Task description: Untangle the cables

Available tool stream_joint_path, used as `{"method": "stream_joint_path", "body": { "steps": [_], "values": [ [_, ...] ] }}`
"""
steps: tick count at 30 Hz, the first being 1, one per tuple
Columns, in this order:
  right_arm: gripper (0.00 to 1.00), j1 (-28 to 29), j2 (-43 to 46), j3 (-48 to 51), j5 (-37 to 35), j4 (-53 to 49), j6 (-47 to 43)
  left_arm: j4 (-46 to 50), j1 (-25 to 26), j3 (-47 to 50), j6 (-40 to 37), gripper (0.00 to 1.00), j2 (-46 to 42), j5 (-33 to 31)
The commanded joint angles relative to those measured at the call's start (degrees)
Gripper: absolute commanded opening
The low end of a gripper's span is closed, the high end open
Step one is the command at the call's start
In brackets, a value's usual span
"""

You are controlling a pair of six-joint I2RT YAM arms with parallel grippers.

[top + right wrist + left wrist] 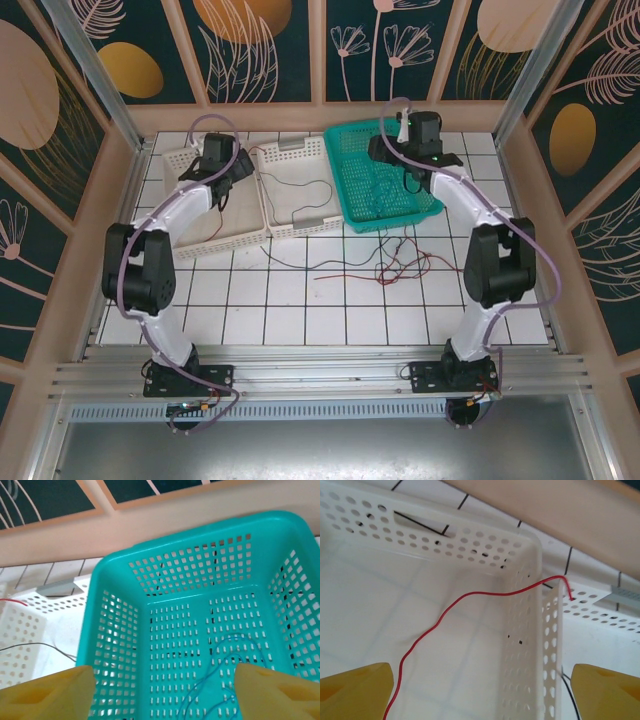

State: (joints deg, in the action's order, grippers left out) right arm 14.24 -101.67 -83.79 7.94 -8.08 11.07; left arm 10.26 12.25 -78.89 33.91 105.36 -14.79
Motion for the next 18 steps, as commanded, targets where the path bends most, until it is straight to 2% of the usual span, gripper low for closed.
{"method": "stream_joint_path", "body": {
  "steps": [1, 9, 18],
  "values": [
    [0.76, 0.69, 8.05, 4.69, -0.32, 5.17, 1.28, 5.49, -0.58, -3.82, -1.79, 0.91, 3.96, -0.37],
    [0.78, 2.28, 23.43, 18.28, -4.63, 7.47, 1.28, 8.31, -1.6, -11.82, -2.32, 0.91, 10.7, -0.76],
    [0.78, 9.99, 40.11, 31.47, -8.56, 7.24, -0.93, 8.53, -3.41, -17.02, -3.76, 0.89, 17.21, -0.91]
  ]
}}
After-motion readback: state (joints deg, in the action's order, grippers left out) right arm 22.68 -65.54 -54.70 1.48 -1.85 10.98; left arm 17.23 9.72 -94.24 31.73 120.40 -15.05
